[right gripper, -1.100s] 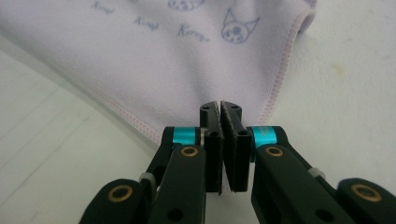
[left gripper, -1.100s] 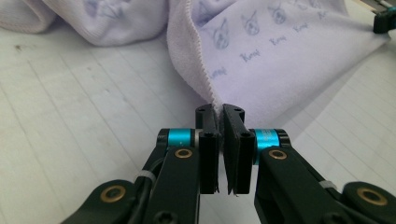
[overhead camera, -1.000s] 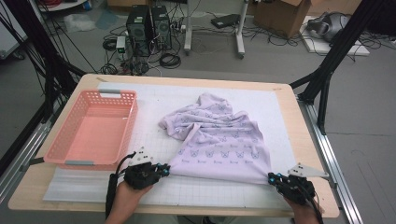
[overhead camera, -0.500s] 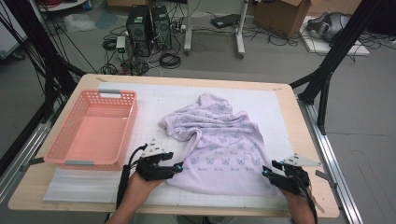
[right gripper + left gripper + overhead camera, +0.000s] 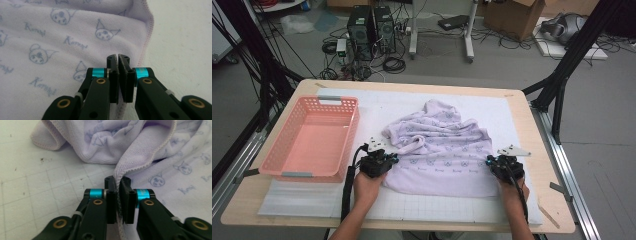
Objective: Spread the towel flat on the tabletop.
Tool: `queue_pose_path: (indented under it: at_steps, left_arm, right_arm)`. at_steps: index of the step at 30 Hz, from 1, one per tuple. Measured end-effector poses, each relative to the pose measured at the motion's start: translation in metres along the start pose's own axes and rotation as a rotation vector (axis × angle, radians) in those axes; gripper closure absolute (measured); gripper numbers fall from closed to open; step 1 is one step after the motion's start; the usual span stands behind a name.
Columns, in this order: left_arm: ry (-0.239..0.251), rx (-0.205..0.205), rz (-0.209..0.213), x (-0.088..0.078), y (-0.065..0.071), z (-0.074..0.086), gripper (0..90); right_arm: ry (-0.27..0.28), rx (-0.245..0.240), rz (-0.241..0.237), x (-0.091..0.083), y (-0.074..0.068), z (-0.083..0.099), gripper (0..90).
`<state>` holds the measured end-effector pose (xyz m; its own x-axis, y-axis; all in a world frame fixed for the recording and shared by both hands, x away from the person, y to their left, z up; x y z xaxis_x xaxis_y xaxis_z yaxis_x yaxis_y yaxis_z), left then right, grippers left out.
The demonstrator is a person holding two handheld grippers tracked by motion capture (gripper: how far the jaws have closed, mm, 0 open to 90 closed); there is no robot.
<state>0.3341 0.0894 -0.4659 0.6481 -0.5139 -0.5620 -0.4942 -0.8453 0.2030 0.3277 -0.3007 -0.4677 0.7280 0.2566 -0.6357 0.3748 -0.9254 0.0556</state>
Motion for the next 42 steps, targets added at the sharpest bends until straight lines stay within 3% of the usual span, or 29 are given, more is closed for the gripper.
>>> queue_pose_path:
  at_steps: [2,6,9,11,16,19,20,22,25,29,35,36,38,40,42]
  left_arm:
    - [0.018,-0.028,0.044,-0.008,0.000,0.001,58.4]
    - [0.021,-0.012,0.094,-0.027,0.003,0.010,49.4]
    - [-0.020,0.053,0.115,-0.035,0.010,0.021,48.9]
    - [-0.044,0.069,0.121,-0.038,0.013,0.029,50.6]
    - [-0.049,0.086,0.077,-0.042,0.014,0.038,60.6]
    - [-0.054,0.083,0.065,-0.047,0.014,0.042,80.7]
    - [-0.054,0.070,0.071,-0.050,0.014,0.044,84.8]
    - [-0.059,0.055,0.072,-0.057,0.015,0.049,86.5]
    - [-0.058,0.047,0.071,-0.071,0.021,0.060,86.9]
    - [-0.053,0.019,0.083,-0.096,0.030,0.079,86.8]
    - [-0.046,0.033,0.113,-0.124,0.048,0.107,86.3]
    - [-0.026,0.042,0.116,-0.125,0.050,0.107,82.7]
    - [0.018,0.031,0.097,-0.123,0.052,0.101,58.5]
    - [0.069,0.024,0.104,-0.121,0.052,0.092,51.2]
    - [0.089,0.033,0.103,-0.115,0.053,0.081,48.6]
  right_arm:
    - [0.016,0.016,-0.018,-0.005,-0.001,0.002,77.2]
    - [0.061,0.033,-0.089,-0.025,-0.001,0.011,64.4]
    - [0.045,0.040,-0.125,-0.039,-0.001,0.022,59.4]
    - [0.029,0.028,-0.135,-0.046,-0.002,0.030,57.5]
    - [-0.013,0.009,-0.134,-0.054,-0.005,0.046,58.0]
    - [-0.020,-0.004,-0.123,-0.060,-0.006,0.051,63.4]
    - [-0.022,-0.015,-0.126,-0.063,-0.006,0.053,70.6]
    - [-0.029,-0.018,-0.153,-0.068,-0.009,0.056,85.9]
    - [-0.041,-0.025,-0.154,-0.078,-0.016,0.062,87.2]
    - [-0.057,-0.048,-0.193,-0.100,-0.026,0.076,87.4]
    - [-0.064,-0.048,-0.241,-0.131,-0.040,0.103,87.4]
    - [-0.060,-0.048,-0.239,-0.132,-0.042,0.105,87.0]
    - [-0.042,-0.047,-0.235,-0.132,-0.042,0.102,80.3]
    - [0.000,-0.030,-0.223,-0.130,-0.040,0.096,66.3]
    - [0.025,-0.024,-0.204,-0.125,-0.038,0.087,62.0]
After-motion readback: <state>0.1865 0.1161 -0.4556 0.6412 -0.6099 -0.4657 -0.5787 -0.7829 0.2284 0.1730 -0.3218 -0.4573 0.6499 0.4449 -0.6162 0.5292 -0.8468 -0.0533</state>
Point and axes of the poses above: each handheld gripper's, and its own axes: x roughly forward along the jaws, z roughly out of its underside, y roughly to its right, the point moved 3 cm from there along x, roughly forward along the jaws, and after that the axes turned 1 degree about -x, right-handed, at the moved point
